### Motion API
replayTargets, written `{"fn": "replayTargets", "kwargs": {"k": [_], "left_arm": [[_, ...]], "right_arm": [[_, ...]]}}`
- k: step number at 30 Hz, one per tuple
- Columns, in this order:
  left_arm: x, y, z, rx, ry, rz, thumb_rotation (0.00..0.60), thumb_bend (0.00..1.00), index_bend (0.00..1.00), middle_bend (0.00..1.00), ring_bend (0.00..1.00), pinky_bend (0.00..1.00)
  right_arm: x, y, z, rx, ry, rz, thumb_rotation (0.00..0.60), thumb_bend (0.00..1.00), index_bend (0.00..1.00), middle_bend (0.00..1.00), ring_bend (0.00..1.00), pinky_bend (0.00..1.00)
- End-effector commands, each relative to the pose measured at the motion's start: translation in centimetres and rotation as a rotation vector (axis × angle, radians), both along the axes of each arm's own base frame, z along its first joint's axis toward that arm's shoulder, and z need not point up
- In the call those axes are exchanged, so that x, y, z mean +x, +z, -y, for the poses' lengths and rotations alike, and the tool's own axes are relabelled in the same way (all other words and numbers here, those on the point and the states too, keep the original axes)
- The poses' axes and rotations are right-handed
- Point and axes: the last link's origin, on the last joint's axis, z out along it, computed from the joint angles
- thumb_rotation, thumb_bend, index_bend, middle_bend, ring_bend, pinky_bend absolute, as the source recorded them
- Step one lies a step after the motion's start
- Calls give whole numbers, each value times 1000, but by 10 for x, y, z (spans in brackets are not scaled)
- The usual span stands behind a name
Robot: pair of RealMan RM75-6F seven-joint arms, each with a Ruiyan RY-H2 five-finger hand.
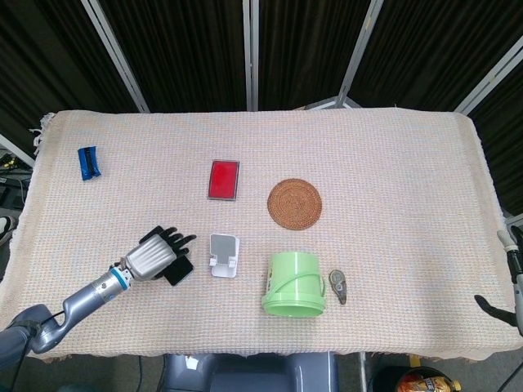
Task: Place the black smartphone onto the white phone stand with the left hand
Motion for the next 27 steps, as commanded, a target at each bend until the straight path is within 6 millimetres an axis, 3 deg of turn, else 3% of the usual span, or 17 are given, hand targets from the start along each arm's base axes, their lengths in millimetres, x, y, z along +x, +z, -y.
{"fn": "replayTargets", "kwargs": {"k": [1, 9, 14, 20, 23, 27], "left_arm": [[1, -3, -1, -9, 2, -8, 600, 0, 274, 96, 203, 215], [7, -2, -3, 0, -14, -20, 600, 15, 473, 364, 423, 382], [10, 9, -6, 34, -16, 0, 600, 16, 486, 379, 434, 393], [20, 35, -13, 110, -88, 7, 600, 16, 491, 378, 434, 402], [32, 48, -14, 152, -158, -2, 600, 17, 493, 379, 434, 402], [62, 66, -15, 244, -354, -32, 600, 36, 498, 379, 434, 403]], "right_arm": [[-1, 1, -1, -4, -2, 3, 600, 0, 0, 0, 0, 0], [-2, 3, -2, -7, -2, 10, 600, 0, 0, 0, 0, 0], [-2, 4, -3, -7, -1, 14, 600, 0, 0, 0, 0, 0], [0, 5, -5, -7, 8, 21, 600, 0, 0, 0, 0, 0], [0, 6, -6, -8, 14, 27, 600, 0, 0, 0, 0, 0], [1, 9, -8, -13, 24, 39, 600, 0, 0, 0, 0, 0]]}}
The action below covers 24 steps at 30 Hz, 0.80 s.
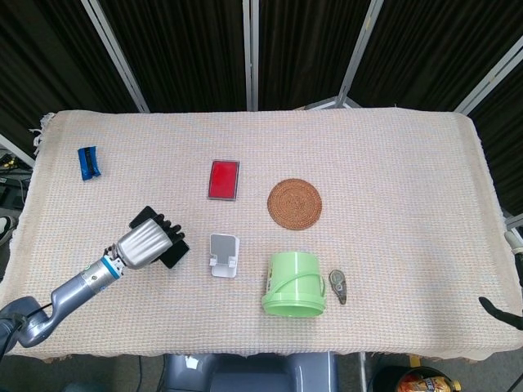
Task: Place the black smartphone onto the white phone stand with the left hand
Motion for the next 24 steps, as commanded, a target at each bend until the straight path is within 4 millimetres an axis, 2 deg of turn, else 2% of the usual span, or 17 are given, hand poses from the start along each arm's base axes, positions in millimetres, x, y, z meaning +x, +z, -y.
{"fn": "replayTargets", "kwargs": {"k": [1, 4, 8, 17, 24], "left_arm": [[33, 19, -1, 93, -197, -26, 600, 44, 499, 379, 434, 403], [57, 25, 3, 163, -359, -73, 600, 61, 507, 378, 434, 403], [78, 23, 8, 219, -518, -161, 600, 63, 508, 378, 434, 403], [104, 6, 9, 248, -724, -310, 600, 63, 495, 366, 433, 392], [110, -17, 8, 227, -913, -457, 600, 69, 475, 347, 411, 363]], "right_arm": [[1, 2, -2, -3, 7, 6, 600, 0, 0, 0, 0, 0], [1, 4, -4, -5, 16, 16, 600, 0, 0, 0, 0, 0], [0, 7, -5, -7, 20, 27, 600, 0, 0, 0, 0, 0], [-3, 13, -9, -15, 20, 46, 600, 0, 0, 0, 0, 0], [-6, 16, -10, -19, 13, 53, 600, 0, 0, 0, 0, 0]]}}
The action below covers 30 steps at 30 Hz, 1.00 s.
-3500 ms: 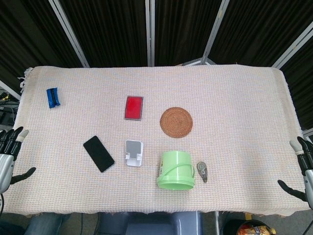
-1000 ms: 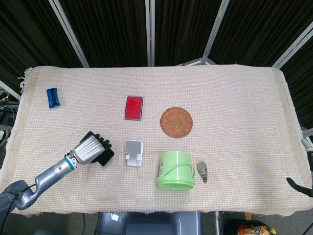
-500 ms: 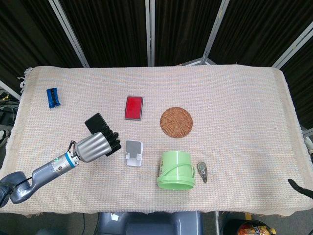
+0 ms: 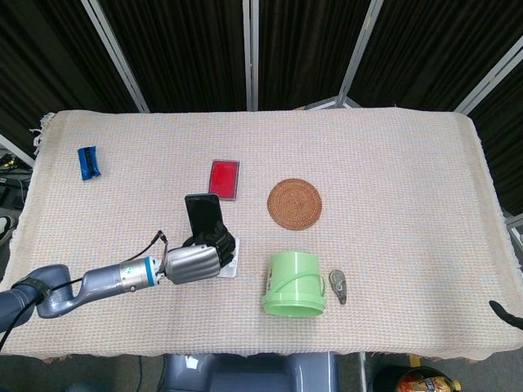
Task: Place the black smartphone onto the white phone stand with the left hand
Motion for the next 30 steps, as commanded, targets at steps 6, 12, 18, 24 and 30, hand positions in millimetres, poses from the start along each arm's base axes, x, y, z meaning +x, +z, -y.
{"fn": "replayTargets", "kwargs": {"k": [6, 12, 18, 24, 30], "left_arm": [[-2, -21, 1, -16, -88, -94, 600, 79, 474, 346, 409, 365], [-6, -22, -6, 9, -103, -126, 600, 81, 470, 346, 410, 361], [-5, -32, -7, 32, -104, -122, 600, 82, 464, 346, 410, 360], [-5, -43, -5, 45, -100, -113, 600, 103, 464, 346, 410, 350], [-3, -52, -1, 38, -96, -97, 600, 103, 461, 346, 410, 349]], "right_arm": [[-3, 1, 0, -2, -14, 1, 600, 0, 0, 0, 0, 0], [-4, 1, 0, 3, -19, 2, 600, 0, 0, 0, 0, 0], [-4, 2, 0, 4, -17, 10, 600, 0, 0, 0, 0, 0], [-5, 3, 0, 6, -18, 15, 600, 0, 0, 0, 0, 0], [-5, 3, 0, 6, -17, 20, 600, 0, 0, 0, 0, 0]]}}
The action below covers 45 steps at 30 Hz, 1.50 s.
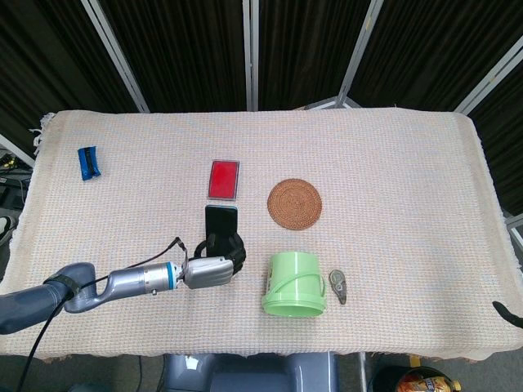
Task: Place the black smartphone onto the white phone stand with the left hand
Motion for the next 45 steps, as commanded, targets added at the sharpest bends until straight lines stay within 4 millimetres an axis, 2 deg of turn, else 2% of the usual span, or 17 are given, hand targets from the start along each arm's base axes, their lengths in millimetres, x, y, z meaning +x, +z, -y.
{"fn": "replayTargets", "kwargs": {"k": [1, 7, 11, 13, 15, 18, 21, 26, 31, 35, 41, 45], "left_arm": [[1, -3, 0, 4, -1, 0, 600, 103, 460, 346, 409, 348], [1, -10, 5, -1, -12, -10, 600, 103, 450, 340, 406, 341], [1, -12, 6, -3, -11, -11, 600, 99, 423, 303, 369, 319], [0, -12, 6, 5, -2, -14, 600, 87, 386, 238, 307, 301], [-1, -12, 4, 31, 6, -17, 600, 59, 295, 103, 182, 254], [-1, -11, 5, 55, 5, -24, 600, 37, 159, 1, 30, 178], [-1, -8, 6, 61, 11, -24, 600, 23, 78, 0, 0, 130], [0, 0, 8, 66, 13, -3, 600, 18, 4, 0, 0, 56], [4, 25, 8, 45, 68, 138, 600, 17, 0, 0, 0, 15], [0, 59, 1, 76, 187, 326, 600, 14, 0, 0, 0, 12], [-30, 116, -2, 111, 474, 616, 600, 1, 0, 0, 0, 5], [-64, 143, 18, 77, 790, 826, 600, 0, 0, 0, 0, 0]], "right_arm": [[0, 0, 0, 1, 1, 1, 600, 0, 0, 0, 0, 0], [0, 2, -1, -4, 3, 5, 600, 0, 0, 0, 0, 0], [0, 2, -2, -5, 3, 6, 600, 0, 0, 0, 0, 0], [0, 2, -2, -5, 5, 7, 600, 0, 0, 0, 0, 0], [0, 3, -2, -5, 6, 8, 600, 0, 0, 0, 0, 0], [0, 3, -2, -6, 8, 8, 600, 0, 0, 0, 0, 0], [1, 3, -3, -6, 10, 9, 600, 0, 0, 0, 0, 0], [1, 4, -4, -6, 16, 10, 600, 0, 0, 0, 0, 0], [2, 4, -5, 0, 22, 14, 600, 0, 0, 0, 0, 0], [4, 5, -7, 3, 34, 19, 600, 0, 0, 0, 0, 0], [6, 3, -7, 18, 52, 31, 600, 0, 0, 0, 0, 0], [7, 2, -4, 25, 60, 37, 600, 0, 0, 0, 0, 0]]}}
